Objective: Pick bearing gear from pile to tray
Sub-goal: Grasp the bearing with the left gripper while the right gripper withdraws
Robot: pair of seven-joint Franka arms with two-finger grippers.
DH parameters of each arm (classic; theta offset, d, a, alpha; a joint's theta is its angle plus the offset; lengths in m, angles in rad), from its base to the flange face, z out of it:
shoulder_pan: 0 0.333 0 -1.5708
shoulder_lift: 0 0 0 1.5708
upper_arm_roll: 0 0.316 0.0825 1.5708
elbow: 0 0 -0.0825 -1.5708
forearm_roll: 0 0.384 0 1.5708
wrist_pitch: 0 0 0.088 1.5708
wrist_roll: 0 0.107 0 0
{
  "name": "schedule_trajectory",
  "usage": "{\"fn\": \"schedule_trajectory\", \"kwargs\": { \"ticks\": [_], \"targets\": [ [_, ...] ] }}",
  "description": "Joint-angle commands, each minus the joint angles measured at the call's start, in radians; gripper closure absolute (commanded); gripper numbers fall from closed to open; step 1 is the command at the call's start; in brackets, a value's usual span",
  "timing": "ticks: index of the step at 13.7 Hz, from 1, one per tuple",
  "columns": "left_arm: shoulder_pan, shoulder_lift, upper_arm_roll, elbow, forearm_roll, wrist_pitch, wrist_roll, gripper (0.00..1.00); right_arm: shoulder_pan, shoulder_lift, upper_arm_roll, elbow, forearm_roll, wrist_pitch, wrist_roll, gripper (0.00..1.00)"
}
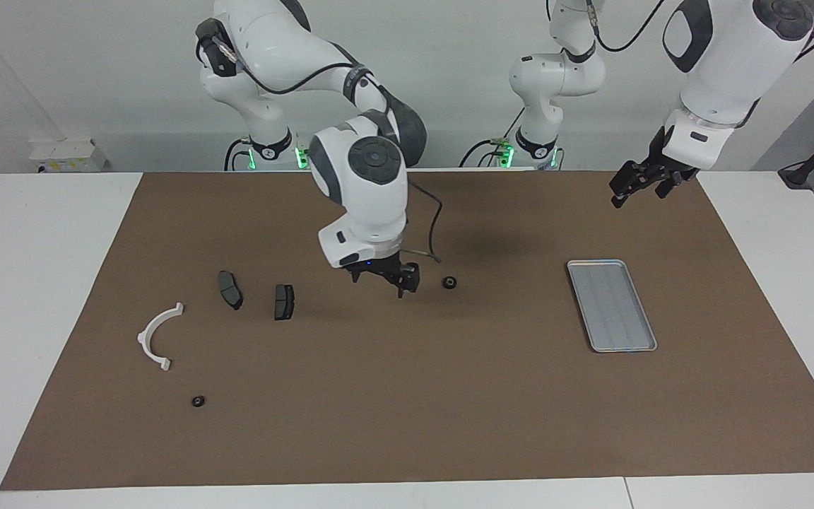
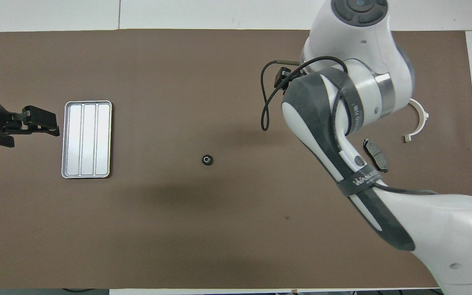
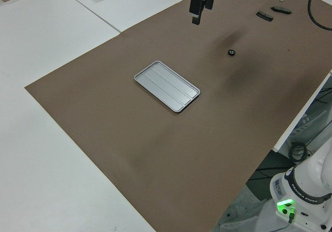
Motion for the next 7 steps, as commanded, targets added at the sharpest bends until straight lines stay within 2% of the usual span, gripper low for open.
{"fn": "schedule_trajectory", "kwargs": {
  "ticks": [1, 4, 7],
  "targets": [
    [-0.009, -0.025, 0.005, -0.052, -0.014, 0.092, 0.022, 0.00, -0.114, -0.014, 0.013, -0.037, -0.009, 0.016, -0.253, 0.00],
    [-0.075, -0.035, 0.002, -0.107, -0.015, 0.157, -0.094, 0.00, -0.231, -0.019, 0.013, -0.093, -0.012, 0.094, -0.497, 0.00],
    [-0.170, -0.021, -0.001, -0.159, -0.015, 0.232, -0.318, 0.00, -0.297, -0.017, 0.011, -0.149, -0.015, 0.200, -0.636, 0.00]
  ]
}}
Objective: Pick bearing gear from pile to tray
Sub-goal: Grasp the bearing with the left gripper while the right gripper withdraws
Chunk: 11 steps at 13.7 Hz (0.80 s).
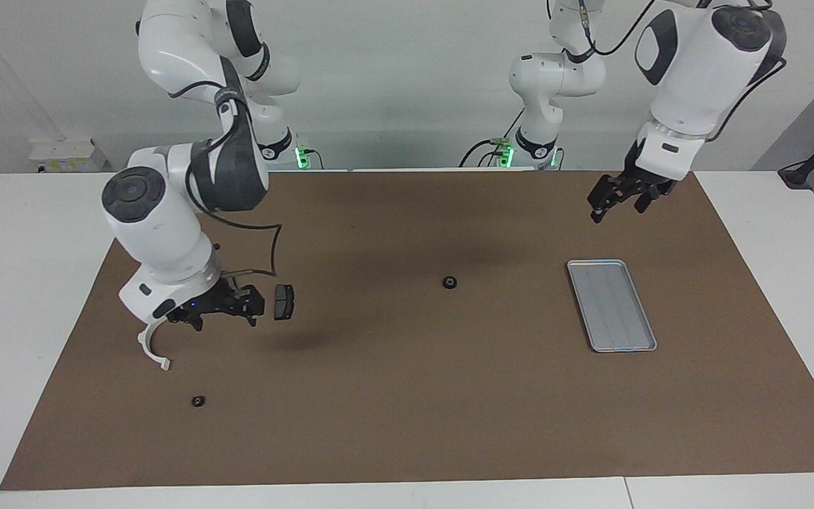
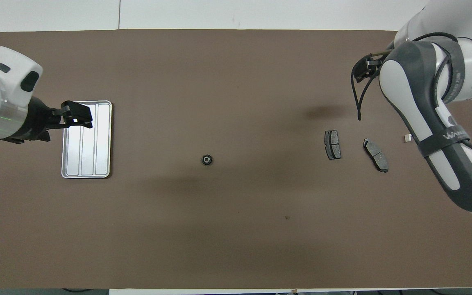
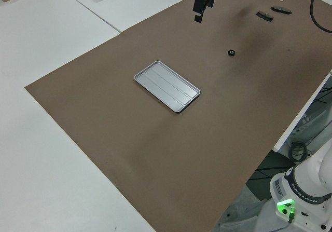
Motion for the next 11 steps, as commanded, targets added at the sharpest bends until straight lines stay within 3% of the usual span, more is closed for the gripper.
{"fn": "schedule_trajectory", "kwargs": {
  "ticks": [1, 5, 8, 11],
  "targets": [
    [-0.096, -0.013, 0.010, -0.070, -0.011, 0.094, -0.161, 0.00, -0.045, -0.007, 0.016, -0.078, -0.016, 0.102, -0.103, 0.00],
    [-0.249, 0.108, 0.011, -0.075, -0.010, 0.208, -0.429, 0.00, -0.100, 0.083, 0.014, -0.082, -0.049, 0.239, -0.185, 0.00],
    [-0.309, 0.123, 0.010, -0.184, -0.012, 0.365, -0.485, 0.00, -0.108, 0.138, 0.014, -0.076, -0.067, 0.283, -0.190, 0.01],
    [-0.386, 0.261, 0.011, -0.175, -0.010, 0.416, -0.537, 0.00, -0.100, 0.181, 0.014, -0.059, -0.067, 0.305, -0.183, 0.02]
  ]
}}
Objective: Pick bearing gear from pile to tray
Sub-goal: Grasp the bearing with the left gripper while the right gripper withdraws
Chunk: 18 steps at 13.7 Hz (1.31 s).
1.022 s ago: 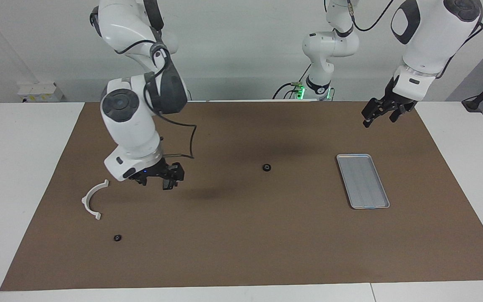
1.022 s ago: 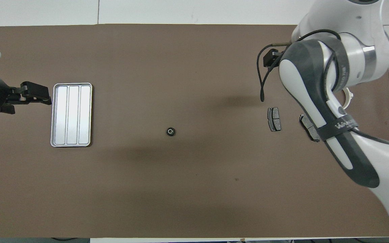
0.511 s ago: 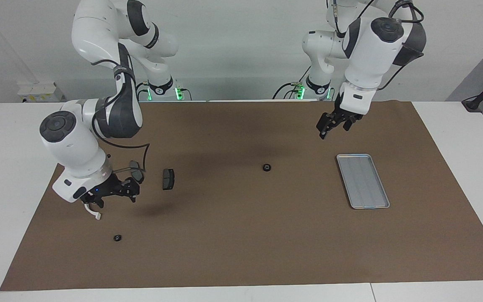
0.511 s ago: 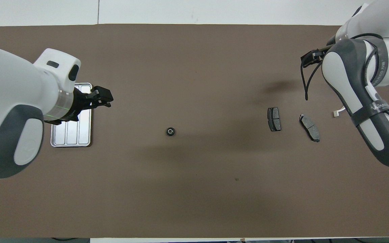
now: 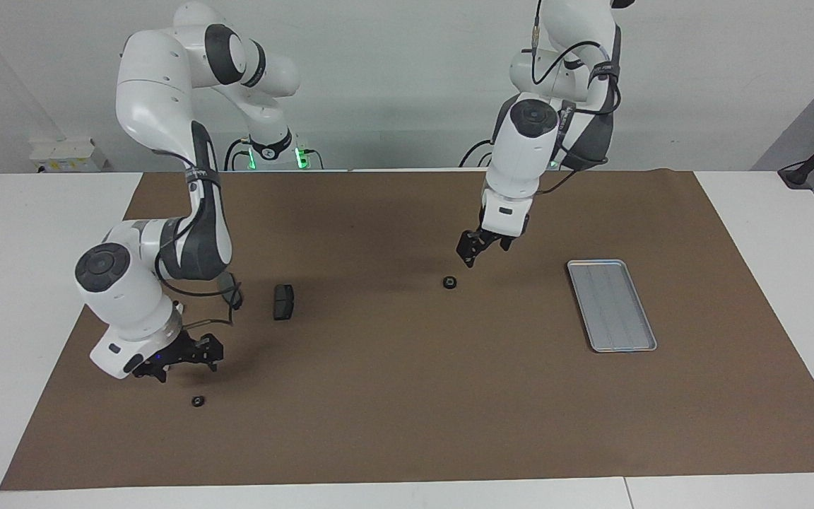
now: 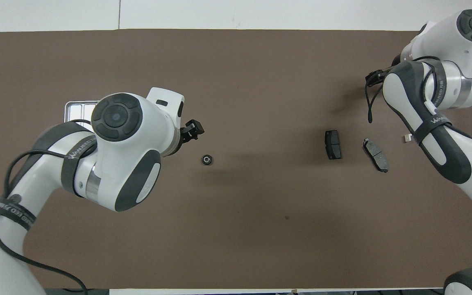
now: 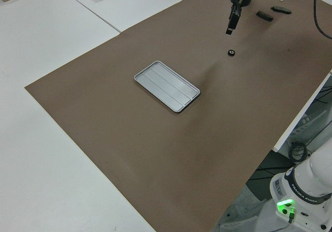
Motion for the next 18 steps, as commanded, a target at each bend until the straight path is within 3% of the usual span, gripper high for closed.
{"fn": "schedule_trajectory", "kwargs": {
  "ticks": [1, 3, 6, 10, 15, 18],
  "targets": [
    [-0.060, 0.133, 0.018, 0.014, -0.009, 0.106, -0.092, 0.00, -0.005, 0.037, 0.013, 0.027, -0.014, 0.018, -0.006, 0.02],
    [-0.077, 0.187, 0.018, 0.018, -0.009, 0.175, -0.120, 0.00, -0.003, 0.061, 0.013, 0.062, -0.016, 0.014, -0.007, 0.02],
    [-0.079, 0.190, 0.018, 0.005, -0.009, 0.175, -0.120, 0.00, -0.002, 0.129, 0.012, 0.150, -0.018, -0.002, -0.009, 0.02],
    [-0.082, 0.189, 0.017, -0.015, -0.009, 0.194, -0.133, 0.00, 0.000, 0.161, 0.010, 0.196, -0.022, -0.019, -0.009, 0.02],
    [-0.103, 0.189, 0.018, -0.038, -0.009, 0.223, -0.166, 0.12, -0.002, 0.158, 0.010, 0.190, -0.013, -0.020, -0.006, 0.09],
    [-0.102, 0.189, 0.018, -0.039, -0.008, 0.224, -0.163, 0.20, 0.000, 0.158, 0.010, 0.190, -0.013, -0.020, -0.006, 0.18]
  ]
}}
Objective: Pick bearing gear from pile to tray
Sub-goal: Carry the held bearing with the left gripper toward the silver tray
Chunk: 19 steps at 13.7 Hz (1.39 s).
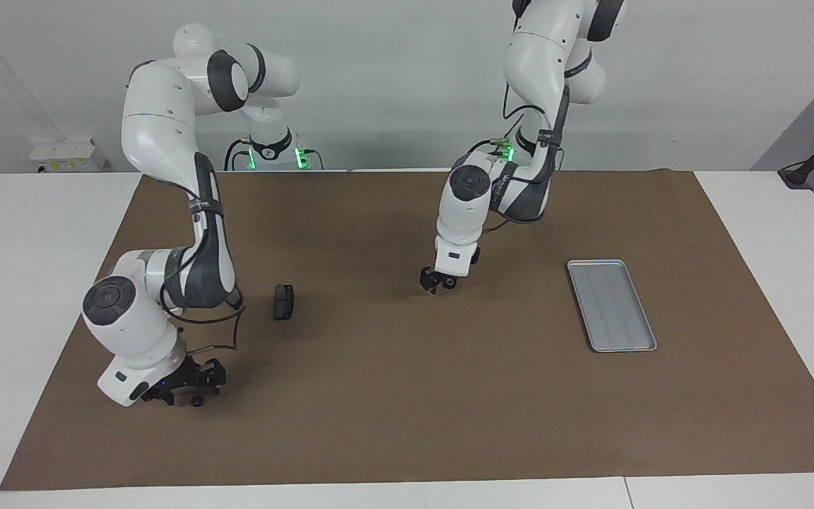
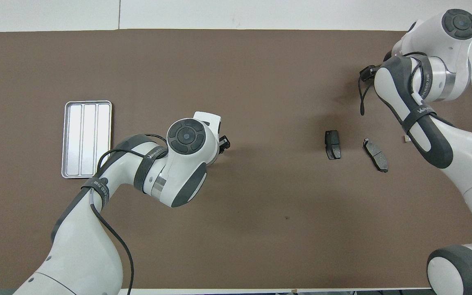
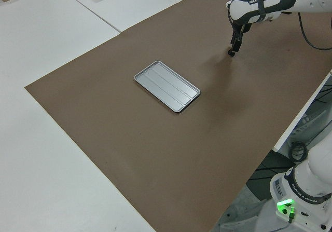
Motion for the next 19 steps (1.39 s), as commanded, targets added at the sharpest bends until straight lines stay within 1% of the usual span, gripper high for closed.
{"fn": "schedule_trajectory", "kwargs": {
  "ticks": [1, 2, 7, 8, 9, 10, 11, 12, 13, 14, 15, 16, 19],
  "targets": [
    [-0.015, -0.010, 0.016, -0.029, -0.008, 0.030, -0.008, 0.21, -0.005, 0.019, 0.009, 0.031, -0.005, -0.019, -0.006, 0.20],
    [-0.015, -0.010, 0.016, -0.031, -0.008, 0.032, -0.006, 0.23, -0.014, 0.023, 0.009, 0.028, -0.007, -0.007, -0.007, 0.21],
    [-0.007, -0.010, 0.018, -0.032, -0.005, 0.035, -0.002, 0.24, -0.014, 0.026, 0.009, 0.028, -0.008, -0.007, -0.006, 0.21],
    [-0.009, -0.012, 0.018, -0.034, -0.003, 0.035, -0.002, 0.27, -0.012, 0.026, 0.009, 0.028, -0.008, -0.007, -0.006, 0.22],
    [-0.007, -0.010, 0.018, -0.035, -0.003, 0.035, -0.002, 0.29, -0.011, 0.026, 0.009, 0.028, -0.008, -0.008, -0.006, 0.28],
    [-0.009, -0.010, 0.018, -0.037, -0.003, 0.041, -0.002, 0.31, -0.009, 0.026, 0.009, 0.029, -0.007, -0.010, -0.006, 0.38],
    [-0.007, -0.012, 0.018, -0.040, -0.003, 0.048, -0.002, 0.34, -0.009, 0.026, 0.009, 0.029, -0.007, -0.011, -0.006, 0.60],
    [-0.007, -0.010, 0.018, -0.042, -0.003, 0.052, -0.003, 0.46, -0.009, 0.026, 0.009, 0.029, -0.007, -0.013, -0.006, 0.77],
    [-0.009, -0.012, 0.018, -0.042, -0.003, 0.052, -0.003, 0.53, -0.009, 0.025, 0.009, 0.031, -0.007, -0.015, -0.004, 0.89],
    [-0.009, -0.012, 0.018, -0.042, -0.003, 0.052, -0.003, 0.56, -0.009, 0.026, 0.009, 0.031, -0.007, -0.015, -0.004, 1.00],
    [-0.007, -0.012, 0.018, -0.042, -0.003, 0.053, -0.003, 0.57, -0.009, 0.026, 0.009, 0.031, -0.007, -0.016, -0.004, 1.00],
    [-0.009, -0.012, 0.018, -0.043, -0.003, 0.053, -0.002, 0.62, -0.009, 0.025, 0.009, 0.031, -0.007, -0.016, -0.006, 1.00],
    [-0.009, -0.013, 0.019, -0.043, 0.003, 0.035, -0.002, 0.83, -0.009, 0.023, 0.009, 0.031, -0.008, -0.024, -0.004, 1.00]
  ]
}}
